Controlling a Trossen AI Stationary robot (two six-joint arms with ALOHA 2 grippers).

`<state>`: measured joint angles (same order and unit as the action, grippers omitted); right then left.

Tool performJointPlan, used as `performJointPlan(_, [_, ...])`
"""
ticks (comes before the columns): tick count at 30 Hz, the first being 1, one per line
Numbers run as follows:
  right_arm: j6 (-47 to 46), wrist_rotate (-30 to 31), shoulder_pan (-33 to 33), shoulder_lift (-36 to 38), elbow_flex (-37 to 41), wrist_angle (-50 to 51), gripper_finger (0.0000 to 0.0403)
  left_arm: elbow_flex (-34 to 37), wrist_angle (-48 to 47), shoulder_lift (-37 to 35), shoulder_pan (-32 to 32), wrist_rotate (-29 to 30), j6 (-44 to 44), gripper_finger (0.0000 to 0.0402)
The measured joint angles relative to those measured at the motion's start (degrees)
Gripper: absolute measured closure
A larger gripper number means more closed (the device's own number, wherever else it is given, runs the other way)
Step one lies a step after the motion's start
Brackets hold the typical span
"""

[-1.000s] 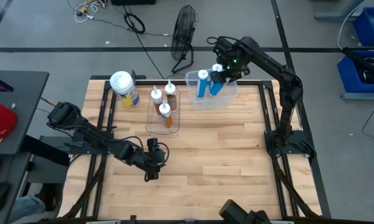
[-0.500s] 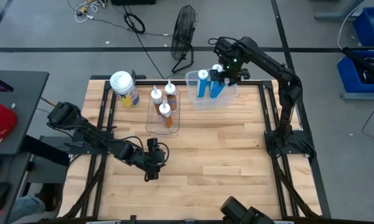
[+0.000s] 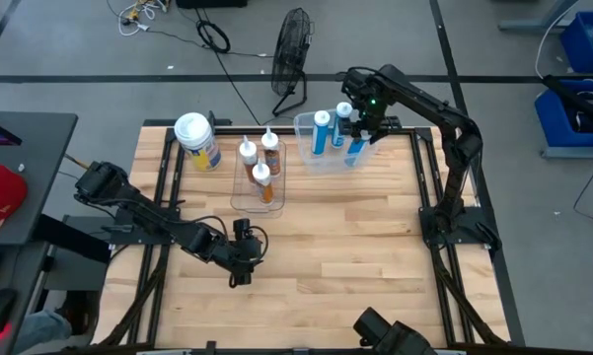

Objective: Pick & place silicon tubes, Sealant and Lysol wipes
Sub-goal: Put the blue sealant into the white bin

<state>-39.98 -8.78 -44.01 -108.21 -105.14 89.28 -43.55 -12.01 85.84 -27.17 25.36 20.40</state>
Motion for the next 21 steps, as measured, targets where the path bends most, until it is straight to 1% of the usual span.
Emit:
performJointPlan(6, [1.5,0.2,0.0,-0.1,0.1,-1.1,0.0191,0.0,0.0,0.0,0.0,0.0,0.0,0.0149])
performJointPlan(10, [1.7,0.8,0.2,-0.7,0.5,-4.2,0.0166,0.0,0.0,0.0,0.0,0.0,0.0,0.0149])
performJointPlan(14, [2.8,-0.1,0.3,-0.5,0.4,-6.2,0.0136,0.0,0.0,0.0,0.0,0.0,0.3,0.0149])
performJointPlan(21, [3.6,-0.8,0.3,-0.5,0.4,-6.0,0.0102,0.0,0.0,0.0,0.0,0.0,0.4,0.0149])
